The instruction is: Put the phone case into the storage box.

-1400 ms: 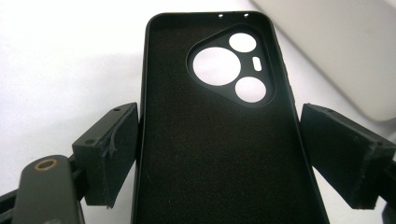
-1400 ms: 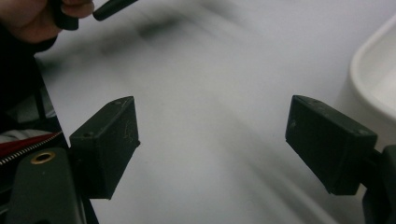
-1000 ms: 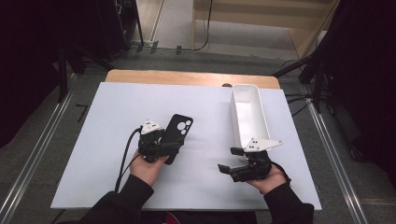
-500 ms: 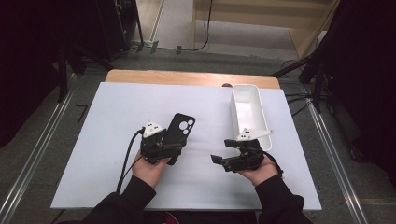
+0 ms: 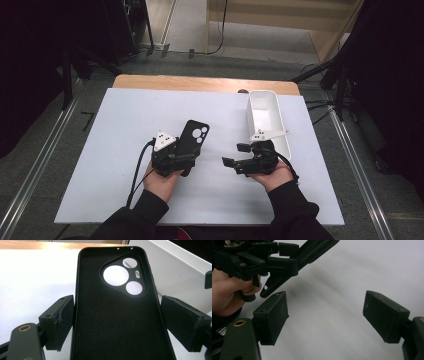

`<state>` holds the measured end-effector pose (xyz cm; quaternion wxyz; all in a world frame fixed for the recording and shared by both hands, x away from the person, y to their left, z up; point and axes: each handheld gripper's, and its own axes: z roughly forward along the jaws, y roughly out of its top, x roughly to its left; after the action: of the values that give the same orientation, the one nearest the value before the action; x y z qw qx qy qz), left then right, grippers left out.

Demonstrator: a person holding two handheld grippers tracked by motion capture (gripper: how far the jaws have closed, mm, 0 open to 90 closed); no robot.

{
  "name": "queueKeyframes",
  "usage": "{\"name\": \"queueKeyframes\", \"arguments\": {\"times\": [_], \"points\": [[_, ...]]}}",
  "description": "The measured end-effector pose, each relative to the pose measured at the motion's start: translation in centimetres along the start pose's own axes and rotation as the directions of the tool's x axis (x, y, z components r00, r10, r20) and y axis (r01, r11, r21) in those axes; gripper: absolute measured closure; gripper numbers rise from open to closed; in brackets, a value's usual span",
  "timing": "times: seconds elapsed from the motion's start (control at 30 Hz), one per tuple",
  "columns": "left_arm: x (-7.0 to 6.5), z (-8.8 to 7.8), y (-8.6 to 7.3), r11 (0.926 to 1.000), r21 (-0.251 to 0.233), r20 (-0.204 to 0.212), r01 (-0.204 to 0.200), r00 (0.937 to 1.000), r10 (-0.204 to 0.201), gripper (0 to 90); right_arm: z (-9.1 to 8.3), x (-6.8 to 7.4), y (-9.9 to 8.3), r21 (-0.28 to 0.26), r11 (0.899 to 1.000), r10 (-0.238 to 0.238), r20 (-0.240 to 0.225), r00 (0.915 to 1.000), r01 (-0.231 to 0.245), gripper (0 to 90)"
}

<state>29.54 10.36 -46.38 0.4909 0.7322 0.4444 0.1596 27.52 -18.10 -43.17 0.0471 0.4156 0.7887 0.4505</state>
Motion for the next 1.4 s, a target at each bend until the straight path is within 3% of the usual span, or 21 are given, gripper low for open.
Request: {"name": "queueKeyframes", "arguments": {"times": [0.37,0.8,1.4], "points": [[-0.5,0.5,-0.8,0.9993,-0.030,-0.024,-0.024,0.9994,0.023,13.6,0.4,-0.5,1.4,-0.027,0.998,0.050,0.012,0.9987,-0.050,18.5],[-1.1,0.7,-1.5,0.9952,-0.080,-0.015,-0.056,0.9984,0.055,13.5,1.7,-0.8,3.3,-0.039,0.997,0.073,0.008,0.9973,-0.073,19.1],[-1.7,0.5,-1.6,0.9945,-0.099,0.006,-0.034,0.9994,0.035,13.4,3.4,-1.9,5.1,-0.024,0.987,0.158,-0.036,0.9868,-0.159,20.7]]}}
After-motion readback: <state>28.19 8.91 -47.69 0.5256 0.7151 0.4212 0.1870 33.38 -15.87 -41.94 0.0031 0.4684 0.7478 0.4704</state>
